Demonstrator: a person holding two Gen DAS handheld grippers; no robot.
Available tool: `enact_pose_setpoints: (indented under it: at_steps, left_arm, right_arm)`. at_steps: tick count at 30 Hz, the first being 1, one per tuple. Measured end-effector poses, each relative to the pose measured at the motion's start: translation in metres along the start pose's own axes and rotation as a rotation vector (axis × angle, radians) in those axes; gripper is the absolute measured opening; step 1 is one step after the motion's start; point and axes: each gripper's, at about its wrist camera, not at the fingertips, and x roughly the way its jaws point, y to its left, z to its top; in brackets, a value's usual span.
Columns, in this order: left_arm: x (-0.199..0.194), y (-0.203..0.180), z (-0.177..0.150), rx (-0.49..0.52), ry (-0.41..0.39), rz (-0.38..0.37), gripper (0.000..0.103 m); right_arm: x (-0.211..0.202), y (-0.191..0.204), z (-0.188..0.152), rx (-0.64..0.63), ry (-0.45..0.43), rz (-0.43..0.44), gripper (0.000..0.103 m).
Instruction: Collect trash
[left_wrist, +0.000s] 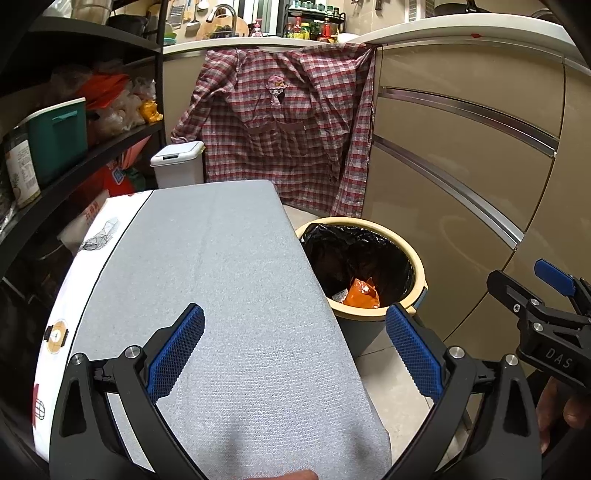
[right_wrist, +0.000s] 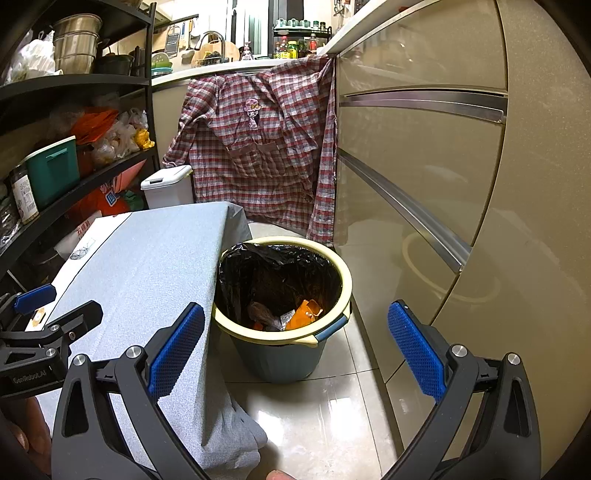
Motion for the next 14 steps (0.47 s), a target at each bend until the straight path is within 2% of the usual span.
enact_pose_setpoints:
  at_steps: [14]
  left_arm:
    - [0.0023,0.0022,-0.0001,-0.010,0.015,0.001,0.095]
  right_arm:
    - [-0.0006,0.0016,-0.0007,0.001,0.001,-0.001,0.098]
